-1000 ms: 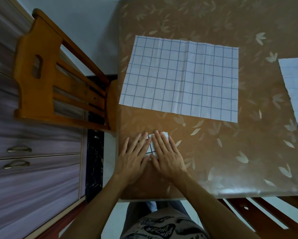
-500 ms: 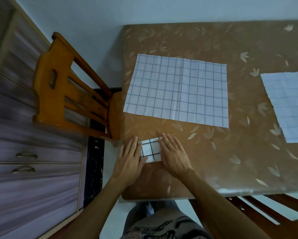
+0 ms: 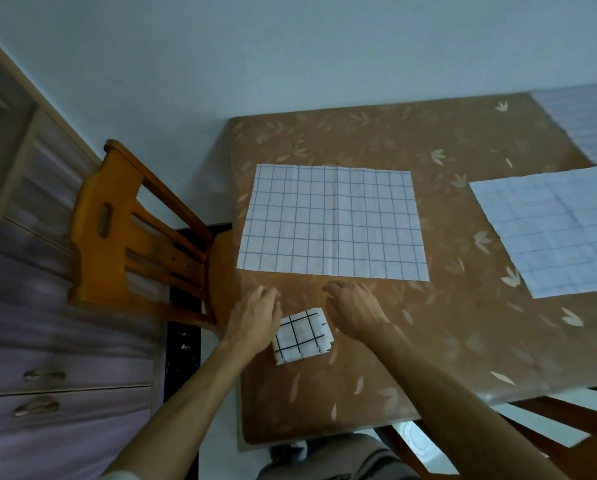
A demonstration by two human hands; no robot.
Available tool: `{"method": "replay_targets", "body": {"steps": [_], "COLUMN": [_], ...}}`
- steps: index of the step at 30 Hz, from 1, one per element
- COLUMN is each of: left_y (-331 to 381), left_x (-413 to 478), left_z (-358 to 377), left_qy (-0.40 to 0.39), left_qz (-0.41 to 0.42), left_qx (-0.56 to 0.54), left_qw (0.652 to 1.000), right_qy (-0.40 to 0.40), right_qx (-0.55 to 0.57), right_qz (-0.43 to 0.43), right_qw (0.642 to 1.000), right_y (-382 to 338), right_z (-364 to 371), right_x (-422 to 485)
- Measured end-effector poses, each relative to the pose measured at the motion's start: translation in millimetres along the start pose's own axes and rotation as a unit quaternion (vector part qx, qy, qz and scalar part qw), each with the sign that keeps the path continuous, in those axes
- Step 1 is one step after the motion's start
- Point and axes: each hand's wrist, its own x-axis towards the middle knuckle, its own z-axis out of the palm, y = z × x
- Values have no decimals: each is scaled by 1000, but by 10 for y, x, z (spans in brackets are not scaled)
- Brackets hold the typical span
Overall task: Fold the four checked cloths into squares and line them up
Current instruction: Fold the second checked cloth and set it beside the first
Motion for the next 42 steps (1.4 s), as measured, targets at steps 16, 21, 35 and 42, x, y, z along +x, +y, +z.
{"method": "replay_targets", "body": {"steps": [16, 21, 35, 42], "left_y": [826, 1214, 1318, 1537], "left_x": [1601, 1756, 1675, 1230], "left_z": [439, 684, 715, 635], "left_qy": [-72, -123, -131, -155], "left_qz": [94, 149, 163, 157], "left_qx": [-2, 15, 14, 27], "left_qw": [993, 981, 978, 975], "right_qy": [38, 57, 38, 27], "right_qx": [100, 126, 306, 404], "right_qz": [309, 465, 501, 465], "right_qw": [945, 874, 809, 787], "right_y": [1199, 1598, 1848, 1520], "right_z": [-87, -91, -86, -182], "right_x": [596, 530, 577, 223]}}
